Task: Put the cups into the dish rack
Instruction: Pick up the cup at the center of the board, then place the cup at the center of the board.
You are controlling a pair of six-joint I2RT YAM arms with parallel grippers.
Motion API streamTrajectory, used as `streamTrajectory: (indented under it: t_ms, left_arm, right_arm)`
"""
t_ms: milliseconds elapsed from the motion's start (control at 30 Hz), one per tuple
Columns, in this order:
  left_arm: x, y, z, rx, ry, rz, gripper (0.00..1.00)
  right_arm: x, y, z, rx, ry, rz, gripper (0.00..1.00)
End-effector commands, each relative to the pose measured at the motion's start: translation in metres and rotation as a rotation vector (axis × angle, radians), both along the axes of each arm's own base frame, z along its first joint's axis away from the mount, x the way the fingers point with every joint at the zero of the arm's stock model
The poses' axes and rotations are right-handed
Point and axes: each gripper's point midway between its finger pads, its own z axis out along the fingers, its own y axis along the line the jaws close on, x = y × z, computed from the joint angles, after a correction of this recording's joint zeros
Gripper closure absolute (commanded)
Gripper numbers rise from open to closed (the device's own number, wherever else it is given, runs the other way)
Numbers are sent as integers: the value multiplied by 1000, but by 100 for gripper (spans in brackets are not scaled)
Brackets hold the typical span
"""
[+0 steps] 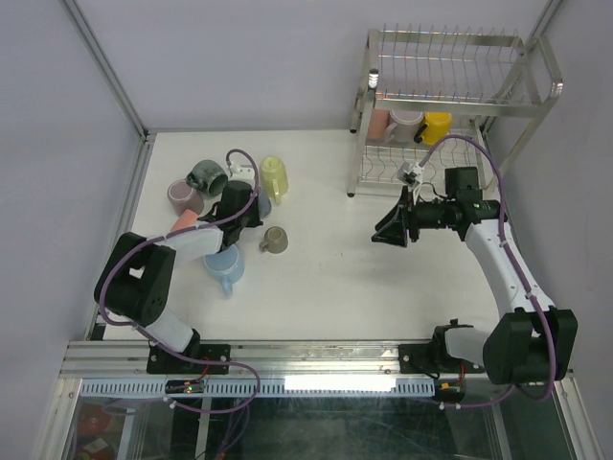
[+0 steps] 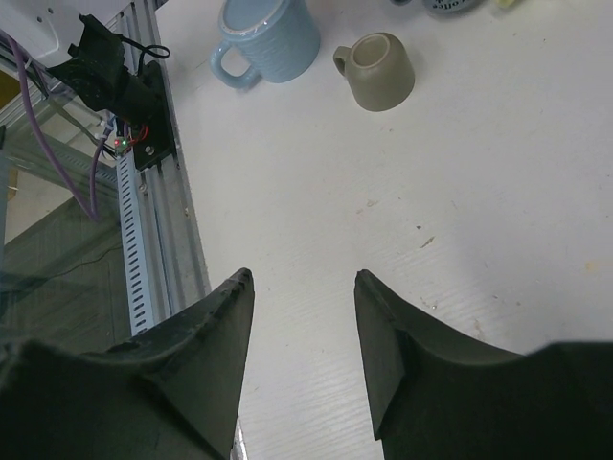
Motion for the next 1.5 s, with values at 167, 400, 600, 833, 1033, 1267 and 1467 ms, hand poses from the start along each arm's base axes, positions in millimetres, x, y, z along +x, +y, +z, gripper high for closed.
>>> streamTrajectory:
  t_ms: [167, 400, 600, 833, 1033, 1267, 1467]
  left_arm:
    - [-11, -41, 102, -160, -254, -150, 100]
    - [-47, -100, 127, -319, -287, -246, 100]
    - [-70, -160, 133, -462, -268, -273, 100]
    - [-84, -229, 111, -439, -186, -240, 100]
    - [-85, -256, 88, -309, -163, -129, 100]
    - [-83, -287, 66, -237, -135, -121, 100]
    - [-81, -303, 54, -179, -131, -133, 100]
  right_arm:
    - [2, -6, 17, 41, -60, -18, 51]
    - [21, -24, 17, 24, -34, -156, 51]
    - [53, -56, 15, -15, -20, -409, 51]
    - [67, -76, 14, -55, -32, -544, 51]
    - [70, -82, 13, -57, -30, -570, 50]
    - [71, -86, 12, -57, -26, -587, 49]
    - [72, -87, 11, -54, -25, -588, 49]
